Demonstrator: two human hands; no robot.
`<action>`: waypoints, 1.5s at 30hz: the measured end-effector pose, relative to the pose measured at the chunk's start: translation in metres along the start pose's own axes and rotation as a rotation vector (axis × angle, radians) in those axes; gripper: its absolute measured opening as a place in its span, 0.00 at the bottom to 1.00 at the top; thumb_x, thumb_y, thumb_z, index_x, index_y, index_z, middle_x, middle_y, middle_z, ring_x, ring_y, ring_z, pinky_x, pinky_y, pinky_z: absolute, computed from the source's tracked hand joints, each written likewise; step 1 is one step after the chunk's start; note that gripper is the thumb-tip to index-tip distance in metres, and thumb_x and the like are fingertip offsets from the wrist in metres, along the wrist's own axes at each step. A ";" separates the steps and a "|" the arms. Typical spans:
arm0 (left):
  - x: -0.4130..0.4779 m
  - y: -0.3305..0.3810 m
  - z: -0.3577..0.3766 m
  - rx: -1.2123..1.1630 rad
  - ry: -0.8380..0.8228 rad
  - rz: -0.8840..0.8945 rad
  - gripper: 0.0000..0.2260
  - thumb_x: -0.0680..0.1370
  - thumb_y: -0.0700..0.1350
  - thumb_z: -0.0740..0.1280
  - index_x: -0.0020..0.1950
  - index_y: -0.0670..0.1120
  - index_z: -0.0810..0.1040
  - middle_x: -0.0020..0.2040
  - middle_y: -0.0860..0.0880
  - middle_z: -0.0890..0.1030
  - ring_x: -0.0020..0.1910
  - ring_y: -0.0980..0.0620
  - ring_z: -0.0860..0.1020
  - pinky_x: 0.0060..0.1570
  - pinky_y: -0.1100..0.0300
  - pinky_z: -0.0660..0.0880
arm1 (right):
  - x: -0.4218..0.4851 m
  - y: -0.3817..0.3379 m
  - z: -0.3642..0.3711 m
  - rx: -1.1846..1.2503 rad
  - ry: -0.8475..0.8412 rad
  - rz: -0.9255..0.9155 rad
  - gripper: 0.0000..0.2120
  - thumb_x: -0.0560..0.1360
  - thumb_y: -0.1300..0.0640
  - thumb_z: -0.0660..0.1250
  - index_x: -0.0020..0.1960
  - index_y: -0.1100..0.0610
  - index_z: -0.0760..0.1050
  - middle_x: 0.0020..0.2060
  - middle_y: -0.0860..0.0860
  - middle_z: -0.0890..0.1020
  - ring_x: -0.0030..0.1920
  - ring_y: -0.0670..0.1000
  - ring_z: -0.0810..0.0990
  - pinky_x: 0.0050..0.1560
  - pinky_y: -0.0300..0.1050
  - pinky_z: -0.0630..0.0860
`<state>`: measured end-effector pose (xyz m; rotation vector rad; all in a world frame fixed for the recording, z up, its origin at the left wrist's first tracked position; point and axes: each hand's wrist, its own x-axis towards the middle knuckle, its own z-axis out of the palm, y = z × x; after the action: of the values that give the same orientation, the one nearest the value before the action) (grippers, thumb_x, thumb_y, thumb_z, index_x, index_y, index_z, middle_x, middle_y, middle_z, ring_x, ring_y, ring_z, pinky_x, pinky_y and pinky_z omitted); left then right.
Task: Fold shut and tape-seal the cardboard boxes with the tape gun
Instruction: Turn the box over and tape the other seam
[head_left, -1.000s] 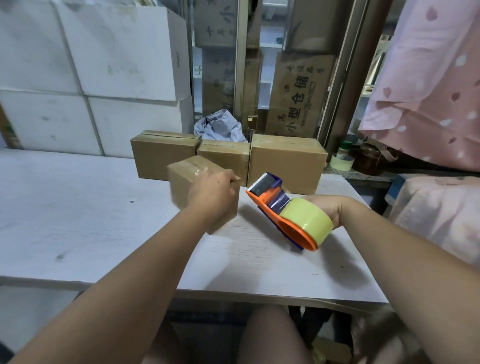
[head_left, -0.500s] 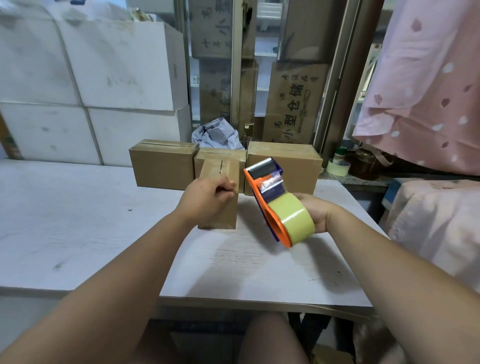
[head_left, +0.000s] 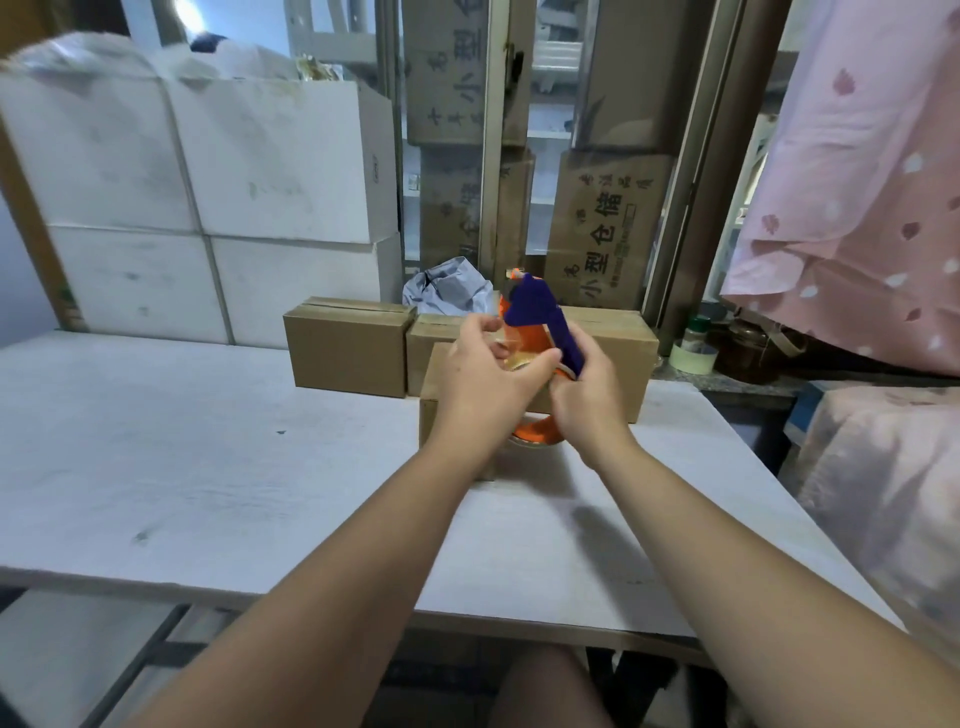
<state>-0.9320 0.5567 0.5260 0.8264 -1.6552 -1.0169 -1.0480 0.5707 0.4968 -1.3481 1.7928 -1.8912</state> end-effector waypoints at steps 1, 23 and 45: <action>0.002 -0.001 0.000 -0.009 0.050 -0.023 0.21 0.71 0.49 0.73 0.59 0.51 0.67 0.47 0.53 0.76 0.46 0.58 0.76 0.44 0.66 0.73 | -0.002 -0.001 0.003 -0.027 0.046 -0.002 0.23 0.73 0.64 0.64 0.65 0.47 0.73 0.56 0.50 0.78 0.56 0.47 0.76 0.60 0.44 0.74; 0.024 -0.026 -0.037 -0.481 0.289 -0.252 0.09 0.78 0.44 0.67 0.37 0.45 0.76 0.33 0.50 0.74 0.29 0.54 0.66 0.32 0.62 0.64 | -0.011 -0.016 -0.002 -0.308 0.044 -0.246 0.32 0.64 0.73 0.65 0.65 0.55 0.66 0.54 0.46 0.68 0.53 0.46 0.67 0.49 0.29 0.64; 0.018 -0.023 -0.034 -0.311 0.405 -0.067 0.09 0.76 0.43 0.69 0.37 0.46 0.76 0.35 0.48 0.79 0.35 0.52 0.76 0.41 0.56 0.75 | -0.002 0.005 -0.015 -0.299 -0.050 -0.396 0.32 0.66 0.68 0.73 0.66 0.58 0.64 0.53 0.49 0.71 0.51 0.49 0.70 0.47 0.22 0.63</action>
<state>-0.9031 0.5228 0.5177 0.8176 -1.1019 -1.0413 -1.0600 0.5809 0.4938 -1.9615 1.9568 -1.7869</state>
